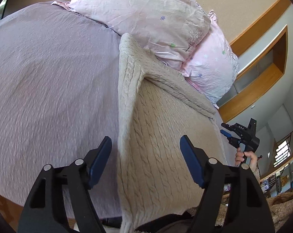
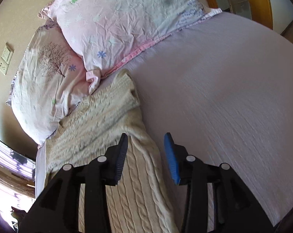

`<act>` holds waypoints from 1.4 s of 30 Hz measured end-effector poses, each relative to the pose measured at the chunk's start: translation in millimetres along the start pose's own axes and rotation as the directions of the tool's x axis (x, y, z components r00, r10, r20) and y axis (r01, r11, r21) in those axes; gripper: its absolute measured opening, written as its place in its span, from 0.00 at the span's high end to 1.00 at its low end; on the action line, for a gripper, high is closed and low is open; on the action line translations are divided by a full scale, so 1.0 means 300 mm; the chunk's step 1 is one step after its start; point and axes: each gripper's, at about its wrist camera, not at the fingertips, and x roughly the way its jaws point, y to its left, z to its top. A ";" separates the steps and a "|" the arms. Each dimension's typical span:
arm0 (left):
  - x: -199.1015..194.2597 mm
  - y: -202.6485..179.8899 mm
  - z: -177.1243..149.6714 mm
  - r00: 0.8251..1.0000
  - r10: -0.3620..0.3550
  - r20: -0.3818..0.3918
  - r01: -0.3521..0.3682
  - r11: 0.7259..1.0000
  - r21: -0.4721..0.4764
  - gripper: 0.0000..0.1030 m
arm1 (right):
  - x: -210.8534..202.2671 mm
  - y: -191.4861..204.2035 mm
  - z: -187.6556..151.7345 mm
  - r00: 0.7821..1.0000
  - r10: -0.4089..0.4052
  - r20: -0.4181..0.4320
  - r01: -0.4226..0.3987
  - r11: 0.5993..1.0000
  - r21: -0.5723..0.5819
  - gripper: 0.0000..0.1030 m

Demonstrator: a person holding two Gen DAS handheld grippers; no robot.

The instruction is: Fold small clothes

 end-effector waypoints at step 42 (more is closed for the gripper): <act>0.515 -0.004 0.661 0.995 0.080 0.058 -0.067 0.977 -0.204 0.46 | 0.271 0.191 0.444 0.969 0.187 0.161 -0.193 0.981 0.019 0.13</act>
